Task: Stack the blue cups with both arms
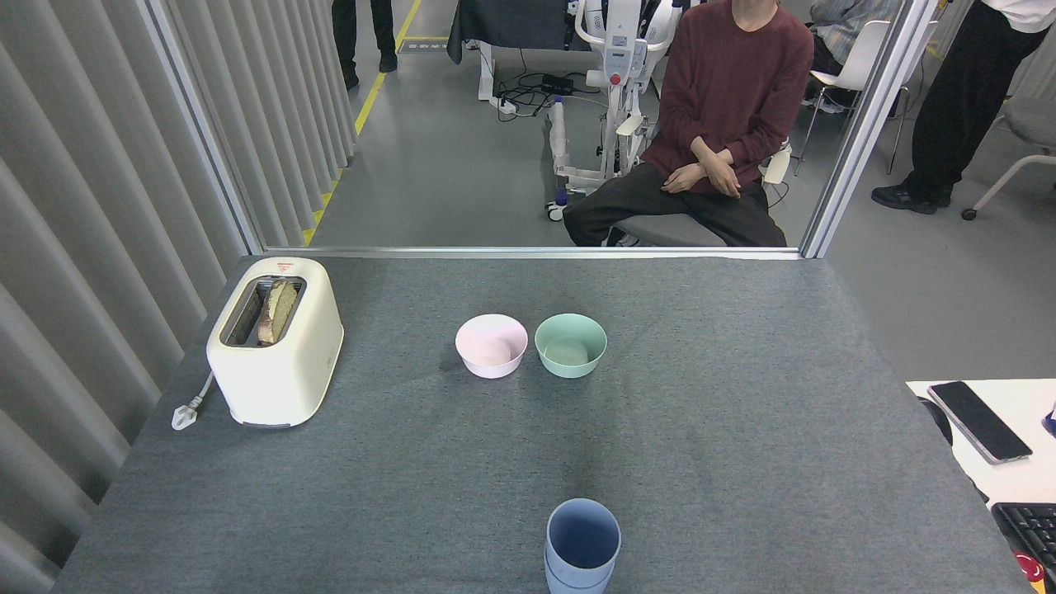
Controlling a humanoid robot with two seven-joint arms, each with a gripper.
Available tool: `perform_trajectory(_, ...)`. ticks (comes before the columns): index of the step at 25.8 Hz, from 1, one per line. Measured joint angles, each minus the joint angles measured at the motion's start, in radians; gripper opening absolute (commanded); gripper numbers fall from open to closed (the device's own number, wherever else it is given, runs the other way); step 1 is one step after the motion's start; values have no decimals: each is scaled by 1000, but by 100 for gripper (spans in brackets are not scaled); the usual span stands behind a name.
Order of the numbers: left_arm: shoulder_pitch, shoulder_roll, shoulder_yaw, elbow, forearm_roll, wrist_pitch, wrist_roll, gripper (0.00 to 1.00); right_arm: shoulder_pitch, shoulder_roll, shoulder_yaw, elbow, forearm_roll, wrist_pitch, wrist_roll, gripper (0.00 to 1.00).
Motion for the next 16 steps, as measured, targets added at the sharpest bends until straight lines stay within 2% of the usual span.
perform_trajectory(8,18,-35,-10,-63,60,81,128,99,16,-2,21,4,-1,-4,-4,100)
perform_trajectory(16,23,-35,-37,-74,57,82,205,99,24,-3,50,1,2,1,-24,100)
